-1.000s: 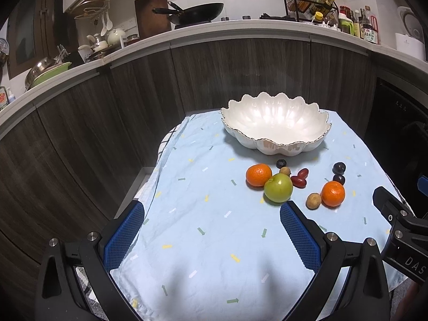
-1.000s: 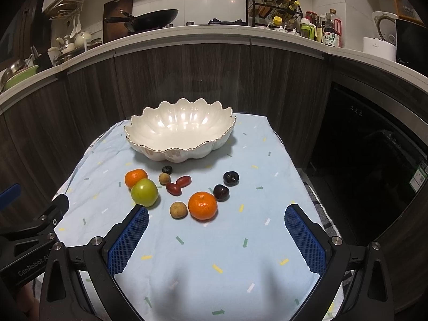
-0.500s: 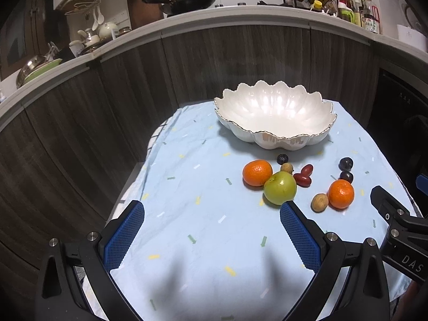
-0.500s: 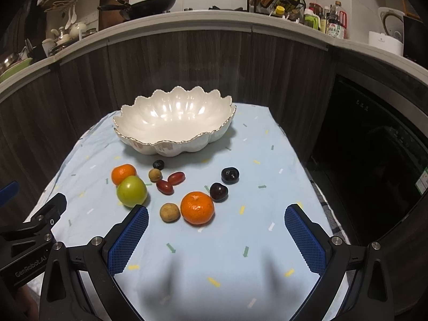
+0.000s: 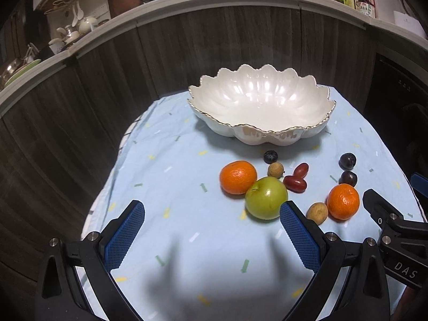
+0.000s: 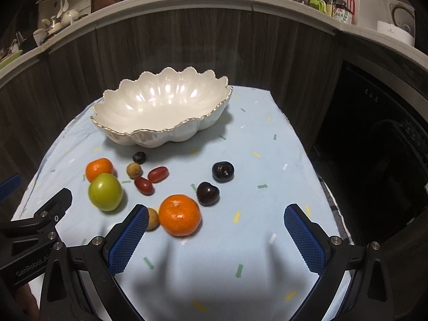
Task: Organize fruits
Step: 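Move the left tool to the green apple while the right tool approaches the large mandarin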
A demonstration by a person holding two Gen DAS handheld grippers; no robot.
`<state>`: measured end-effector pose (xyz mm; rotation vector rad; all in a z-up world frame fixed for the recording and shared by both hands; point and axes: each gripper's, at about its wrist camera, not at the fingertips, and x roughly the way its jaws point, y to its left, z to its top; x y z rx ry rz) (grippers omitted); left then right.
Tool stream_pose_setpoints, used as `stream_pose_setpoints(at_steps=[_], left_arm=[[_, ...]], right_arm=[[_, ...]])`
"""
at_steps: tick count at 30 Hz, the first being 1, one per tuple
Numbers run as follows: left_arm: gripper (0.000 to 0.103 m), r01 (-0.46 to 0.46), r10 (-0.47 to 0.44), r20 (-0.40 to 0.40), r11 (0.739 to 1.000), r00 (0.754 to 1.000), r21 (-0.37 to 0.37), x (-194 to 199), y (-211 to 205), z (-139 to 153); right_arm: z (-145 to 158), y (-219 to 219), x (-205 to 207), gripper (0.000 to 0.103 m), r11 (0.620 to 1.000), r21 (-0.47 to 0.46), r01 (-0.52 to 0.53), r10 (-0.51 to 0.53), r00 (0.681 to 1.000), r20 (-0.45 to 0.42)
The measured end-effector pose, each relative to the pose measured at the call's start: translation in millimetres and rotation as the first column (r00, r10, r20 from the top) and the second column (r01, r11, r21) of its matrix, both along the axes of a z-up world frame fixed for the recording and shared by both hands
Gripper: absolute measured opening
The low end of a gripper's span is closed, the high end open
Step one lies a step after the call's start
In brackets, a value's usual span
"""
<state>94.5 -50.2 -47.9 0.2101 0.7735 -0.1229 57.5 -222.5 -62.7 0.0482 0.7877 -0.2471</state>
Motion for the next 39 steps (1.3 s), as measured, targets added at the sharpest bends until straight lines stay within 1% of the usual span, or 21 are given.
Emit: stream_pose_setpoints(at_steps=[9,11,18,22,25,29,33,36,39], left_arm=[[0.094,0.036,-0.035,-0.055,0.999,0.998,0.004,16.2,-14.4,-18.3],[0.09,0.046,-0.046,-0.068,0.999,0.997,0.004,18.0,-17.6,-21.4],[0.083,0.066,-0.066,-0.099,0.998,0.993,0.0,21.7,-25.4,-28.5],[0.076,0.075,-0.074,-0.11,0.997,0.991,0.0,23.7,-29.3,-31.9],[0.073,0.079,-0.08,-0.117,0.997,0.99,-0.016,25.4,-30.5,-31.8],[0.062,0.093,-0.096,-0.125,0.995,0.988,-0.025,24.2,-33.3,-31.4],[0.061,0.092,-0.096,-0.129,0.995,0.987,-0.037,24.5,-33.6,-31.9],[0.06,0.09,-0.097,-0.143,0.995,0.985,-0.053,24.1,-31.6,-30.5],[0.06,0.086,-0.095,-0.149,0.994,0.984,-0.063,25.4,-30.5,-31.5]], right_arm=[[-18.0,-9.8,14.9,0.094,0.999,0.029,-0.019,0.021,0.998,-0.053],[-20.2,-11.8,17.7,0.093,0.999,0.042,-0.024,0.027,0.998,-0.061],[-26.0,-14.3,22.6,0.088,0.996,0.073,-0.047,0.053,0.995,-0.079],[-28.6,-14.7,25.8,0.085,0.993,0.099,-0.061,0.069,0.994,-0.085],[-28.5,-15.5,27.5,0.084,0.992,0.109,-0.061,0.07,0.994,-0.079],[-27.1,-16.8,28.9,0.08,0.987,0.144,-0.068,0.081,0.993,-0.084],[-25.4,-14.7,27.6,0.079,0.988,0.139,-0.07,0.081,0.994,-0.076],[-26.1,-15.5,29.4,0.077,0.984,0.165,-0.071,0.085,0.993,-0.081],[-24.1,-13.7,28.7,0.077,0.986,0.152,-0.075,0.087,0.994,-0.072]])
